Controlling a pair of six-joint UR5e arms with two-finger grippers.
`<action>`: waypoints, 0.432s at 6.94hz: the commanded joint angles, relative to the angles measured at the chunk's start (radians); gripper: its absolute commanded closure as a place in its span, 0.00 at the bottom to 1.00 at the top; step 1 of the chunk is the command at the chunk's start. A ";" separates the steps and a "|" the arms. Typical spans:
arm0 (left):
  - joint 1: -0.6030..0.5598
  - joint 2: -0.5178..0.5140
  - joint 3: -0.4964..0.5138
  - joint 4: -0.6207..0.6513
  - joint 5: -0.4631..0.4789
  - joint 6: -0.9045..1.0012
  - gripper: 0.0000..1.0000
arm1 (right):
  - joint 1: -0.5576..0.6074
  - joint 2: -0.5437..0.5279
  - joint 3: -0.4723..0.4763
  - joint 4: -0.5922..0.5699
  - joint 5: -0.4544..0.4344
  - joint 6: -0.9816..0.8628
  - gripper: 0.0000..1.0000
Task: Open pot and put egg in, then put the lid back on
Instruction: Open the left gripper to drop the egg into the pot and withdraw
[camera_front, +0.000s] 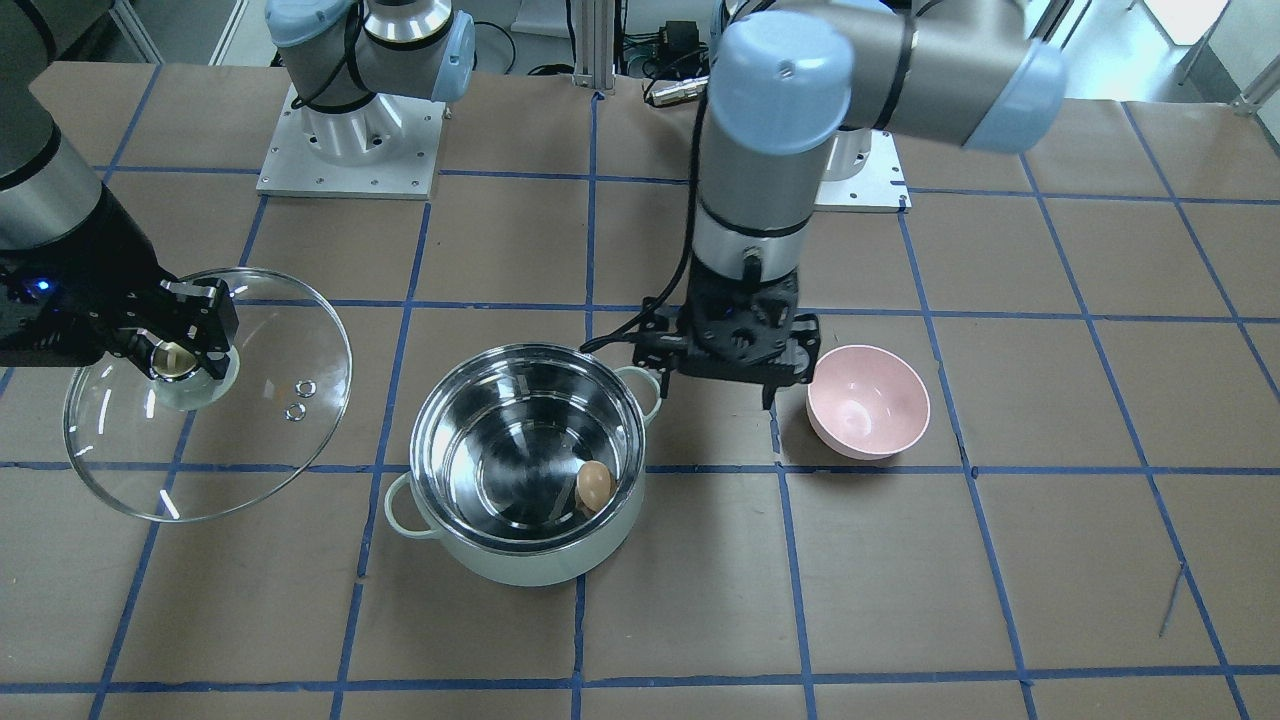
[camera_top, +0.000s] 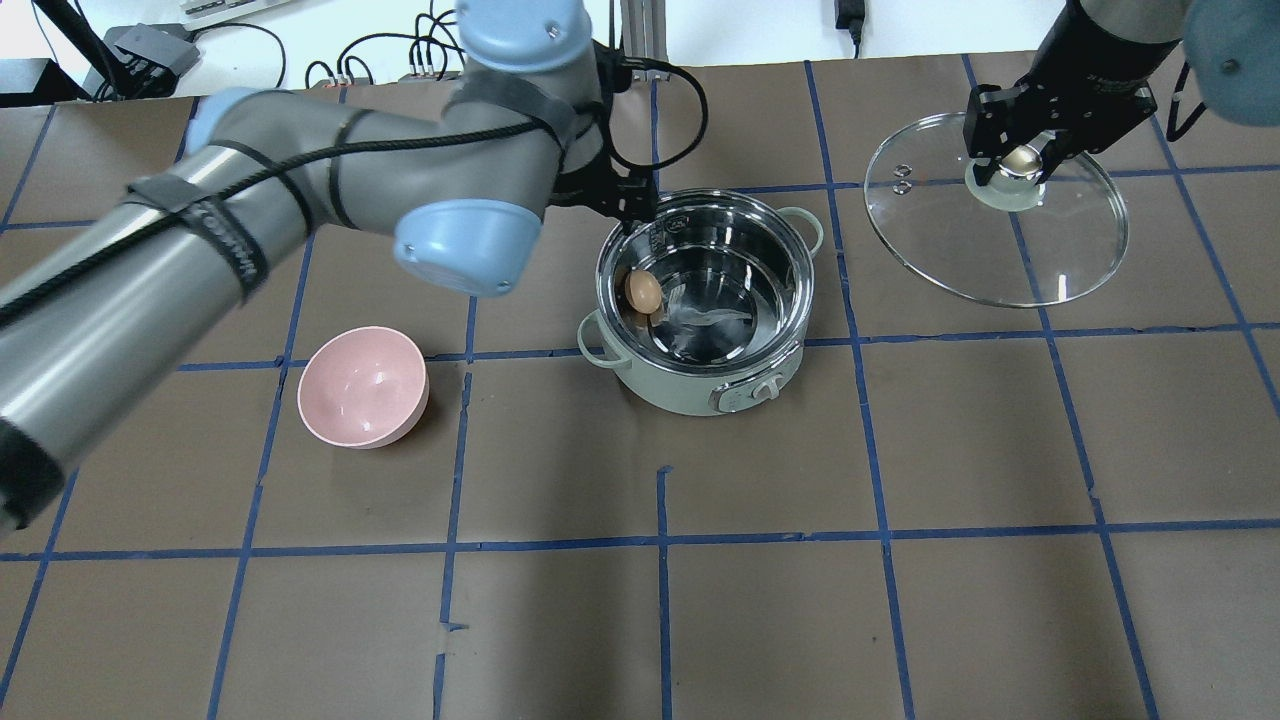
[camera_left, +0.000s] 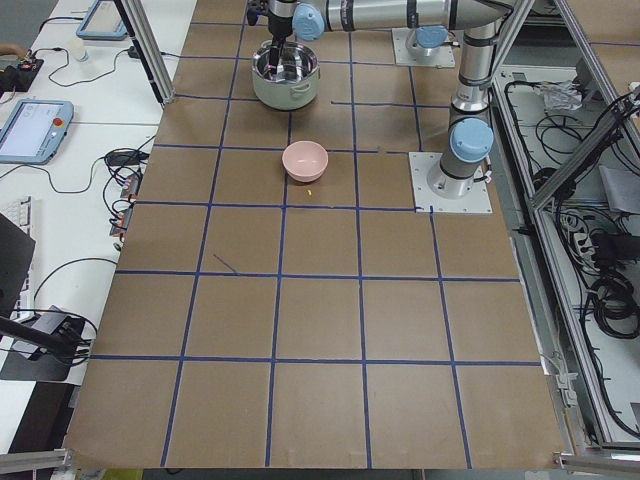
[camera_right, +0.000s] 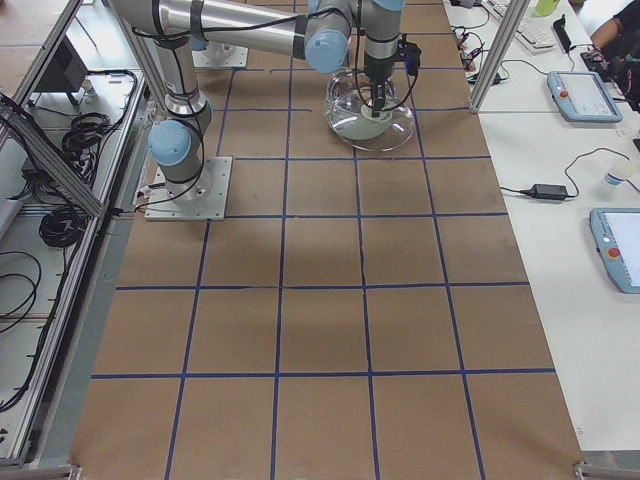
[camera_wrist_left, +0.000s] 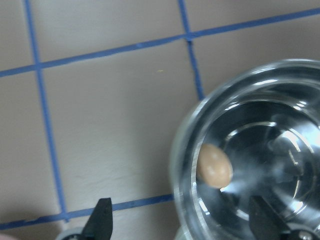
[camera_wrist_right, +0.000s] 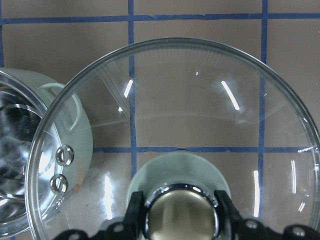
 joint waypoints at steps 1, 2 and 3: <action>0.128 0.168 0.004 -0.270 -0.029 0.023 0.04 | 0.145 0.003 -0.019 -0.021 0.033 0.156 0.79; 0.154 0.222 0.004 -0.335 -0.029 0.025 0.04 | 0.242 0.027 -0.032 -0.064 0.033 0.221 0.79; 0.165 0.257 0.002 -0.385 -0.024 0.026 0.04 | 0.296 0.068 -0.054 -0.137 0.033 0.270 0.77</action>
